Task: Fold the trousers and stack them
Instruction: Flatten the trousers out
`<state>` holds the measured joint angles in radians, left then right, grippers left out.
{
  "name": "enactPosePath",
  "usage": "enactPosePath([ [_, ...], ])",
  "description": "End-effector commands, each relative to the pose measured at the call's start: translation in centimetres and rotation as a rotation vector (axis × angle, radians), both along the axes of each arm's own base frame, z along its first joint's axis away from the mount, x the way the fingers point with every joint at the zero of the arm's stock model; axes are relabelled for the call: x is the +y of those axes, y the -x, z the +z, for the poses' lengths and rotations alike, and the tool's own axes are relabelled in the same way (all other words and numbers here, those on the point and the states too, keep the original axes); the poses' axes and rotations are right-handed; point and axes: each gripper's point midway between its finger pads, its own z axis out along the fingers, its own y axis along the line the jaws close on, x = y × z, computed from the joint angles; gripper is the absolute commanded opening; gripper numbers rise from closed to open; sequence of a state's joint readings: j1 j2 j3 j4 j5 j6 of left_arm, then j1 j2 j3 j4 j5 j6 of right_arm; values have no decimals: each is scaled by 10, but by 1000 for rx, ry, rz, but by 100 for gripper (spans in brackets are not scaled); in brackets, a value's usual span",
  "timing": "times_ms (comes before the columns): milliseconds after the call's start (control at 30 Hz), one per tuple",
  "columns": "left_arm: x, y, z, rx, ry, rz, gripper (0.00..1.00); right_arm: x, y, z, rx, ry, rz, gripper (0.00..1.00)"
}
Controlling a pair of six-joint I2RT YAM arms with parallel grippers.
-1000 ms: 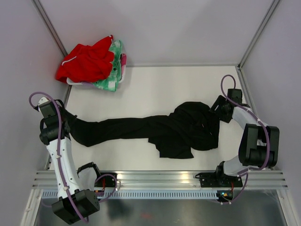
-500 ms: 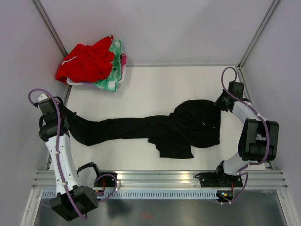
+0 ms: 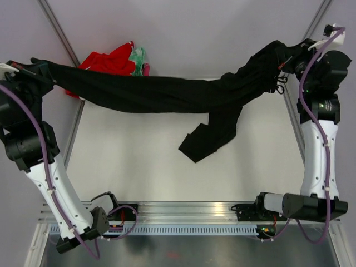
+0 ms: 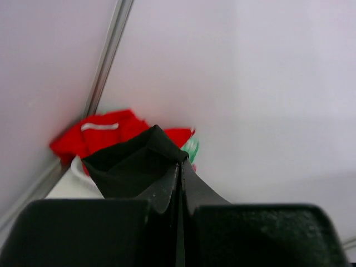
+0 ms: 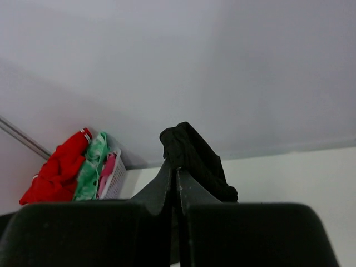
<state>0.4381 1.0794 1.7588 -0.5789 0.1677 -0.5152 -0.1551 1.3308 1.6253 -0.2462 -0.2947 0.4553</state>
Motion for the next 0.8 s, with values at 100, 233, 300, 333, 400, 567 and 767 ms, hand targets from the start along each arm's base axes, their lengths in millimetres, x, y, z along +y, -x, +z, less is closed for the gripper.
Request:
enactPosePath([
  [100, -10, 47, 42, -92, -56, 63, 2, -7, 72, 58, -97, 81, -92, 0],
  [233, 9, 47, -13, 32, 4, 177, 2, -13, 77, 25, 27, 87, -124, 0],
  [300, 13, 43, -42, 113, 32, 192, 2, -14, 75, -12, 163, 68, -122, 0],
  [333, 13, 49, -54, 144, 43, 204, 2, -15, 70, -29, 227, 52, -123, 0],
  [400, 11, 49, -80, 202, 69, 204, 2, -12, 71, -65, 340, 26, -110, 0],
  [567, -28, 70, -158, 403, 146, 52, 2, -1, 90, -131, 491, -17, -68, 0],
  [767, -73, 86, -283, 741, 291, -137, 2, -5, 134, -206, 722, -16, -116, 0],
])
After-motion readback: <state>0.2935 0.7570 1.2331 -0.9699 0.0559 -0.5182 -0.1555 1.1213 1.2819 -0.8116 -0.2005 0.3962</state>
